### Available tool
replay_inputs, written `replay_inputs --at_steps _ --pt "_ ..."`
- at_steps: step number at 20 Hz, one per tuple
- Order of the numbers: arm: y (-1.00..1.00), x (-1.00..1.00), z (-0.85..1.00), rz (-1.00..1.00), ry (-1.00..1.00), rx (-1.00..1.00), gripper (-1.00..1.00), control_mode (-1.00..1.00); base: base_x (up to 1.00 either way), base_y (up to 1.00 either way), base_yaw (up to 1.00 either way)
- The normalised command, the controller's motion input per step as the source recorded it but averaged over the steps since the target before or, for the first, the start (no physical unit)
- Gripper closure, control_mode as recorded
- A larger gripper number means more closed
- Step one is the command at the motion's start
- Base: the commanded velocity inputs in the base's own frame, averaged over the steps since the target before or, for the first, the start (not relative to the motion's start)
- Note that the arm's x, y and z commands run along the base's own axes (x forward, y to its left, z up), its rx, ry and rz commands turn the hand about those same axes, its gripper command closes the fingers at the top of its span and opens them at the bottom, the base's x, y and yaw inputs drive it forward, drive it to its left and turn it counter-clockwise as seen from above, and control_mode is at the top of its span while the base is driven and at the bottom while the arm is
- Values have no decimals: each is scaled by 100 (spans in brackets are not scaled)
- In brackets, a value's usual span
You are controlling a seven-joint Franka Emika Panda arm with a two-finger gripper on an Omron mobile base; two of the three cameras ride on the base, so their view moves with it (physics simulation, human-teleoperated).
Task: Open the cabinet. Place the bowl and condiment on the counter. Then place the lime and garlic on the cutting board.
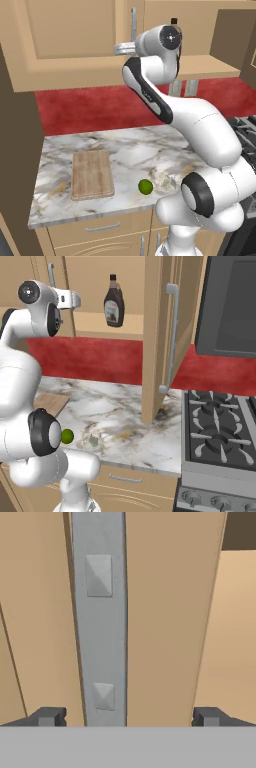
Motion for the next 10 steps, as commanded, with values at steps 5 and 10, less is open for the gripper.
replay_inputs --at_steps 5,10 --pt "12 59 -9 -7 0 0 -100 -100 0 0 0" --pt "12 47 -14 -8 0 0 100 -100 0 0 0"
